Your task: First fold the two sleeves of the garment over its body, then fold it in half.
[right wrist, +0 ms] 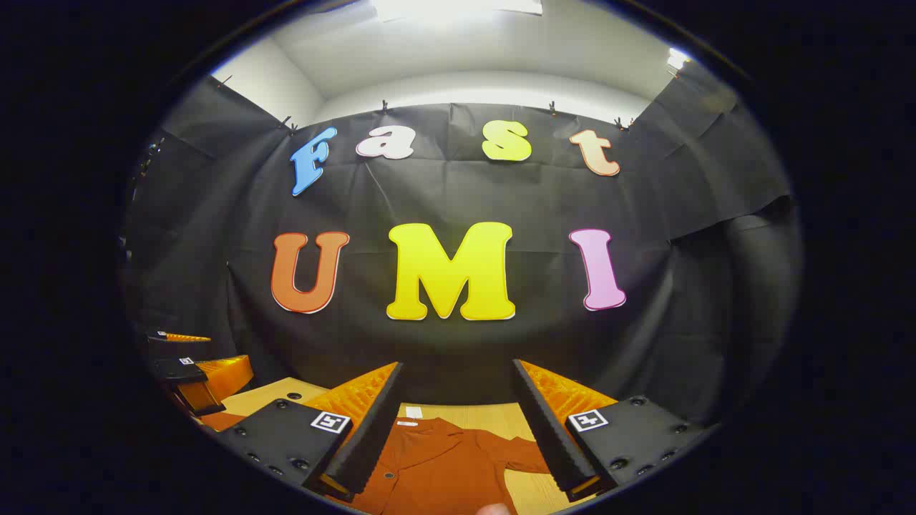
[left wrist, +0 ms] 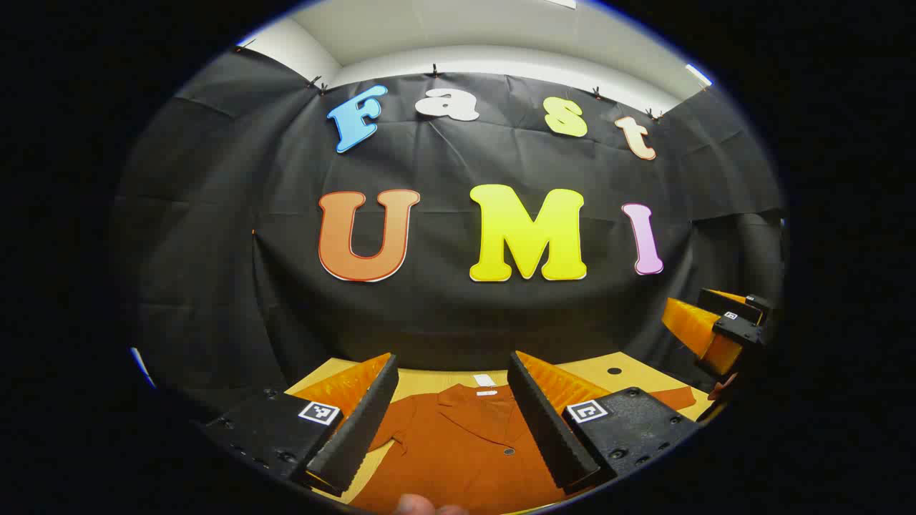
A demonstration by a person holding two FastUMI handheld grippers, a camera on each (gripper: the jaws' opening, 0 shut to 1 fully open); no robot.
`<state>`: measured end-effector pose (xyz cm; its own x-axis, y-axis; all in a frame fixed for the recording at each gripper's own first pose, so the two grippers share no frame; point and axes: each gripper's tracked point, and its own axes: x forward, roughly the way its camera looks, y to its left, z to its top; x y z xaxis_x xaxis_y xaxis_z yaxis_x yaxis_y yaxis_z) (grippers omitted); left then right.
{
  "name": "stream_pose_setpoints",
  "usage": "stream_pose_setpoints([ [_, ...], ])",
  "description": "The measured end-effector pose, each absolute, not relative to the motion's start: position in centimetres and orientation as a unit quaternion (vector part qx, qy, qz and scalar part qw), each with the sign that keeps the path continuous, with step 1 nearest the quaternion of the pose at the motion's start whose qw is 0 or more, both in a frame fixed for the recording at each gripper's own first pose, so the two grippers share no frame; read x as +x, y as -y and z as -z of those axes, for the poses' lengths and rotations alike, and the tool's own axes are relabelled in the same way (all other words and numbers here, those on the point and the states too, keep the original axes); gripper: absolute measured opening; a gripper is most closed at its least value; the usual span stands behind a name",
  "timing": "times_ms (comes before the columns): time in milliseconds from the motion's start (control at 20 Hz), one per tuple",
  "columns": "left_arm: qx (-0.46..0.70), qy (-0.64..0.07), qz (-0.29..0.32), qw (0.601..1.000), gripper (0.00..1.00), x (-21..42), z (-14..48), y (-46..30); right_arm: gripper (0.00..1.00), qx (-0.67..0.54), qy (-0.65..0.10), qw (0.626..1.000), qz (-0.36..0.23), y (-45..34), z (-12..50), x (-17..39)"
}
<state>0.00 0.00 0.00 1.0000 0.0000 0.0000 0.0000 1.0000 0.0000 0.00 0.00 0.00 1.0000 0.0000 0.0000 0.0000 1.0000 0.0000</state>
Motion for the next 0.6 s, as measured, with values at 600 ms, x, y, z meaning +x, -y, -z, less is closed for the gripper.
stream_pose_setpoints([
  [600,-0.001,0.002,-0.006,1.000,0.99,1.3,-0.1,0.5,0.94,-0.012,-0.027,1.000,0.011,0.7,1.2,0.4],
])
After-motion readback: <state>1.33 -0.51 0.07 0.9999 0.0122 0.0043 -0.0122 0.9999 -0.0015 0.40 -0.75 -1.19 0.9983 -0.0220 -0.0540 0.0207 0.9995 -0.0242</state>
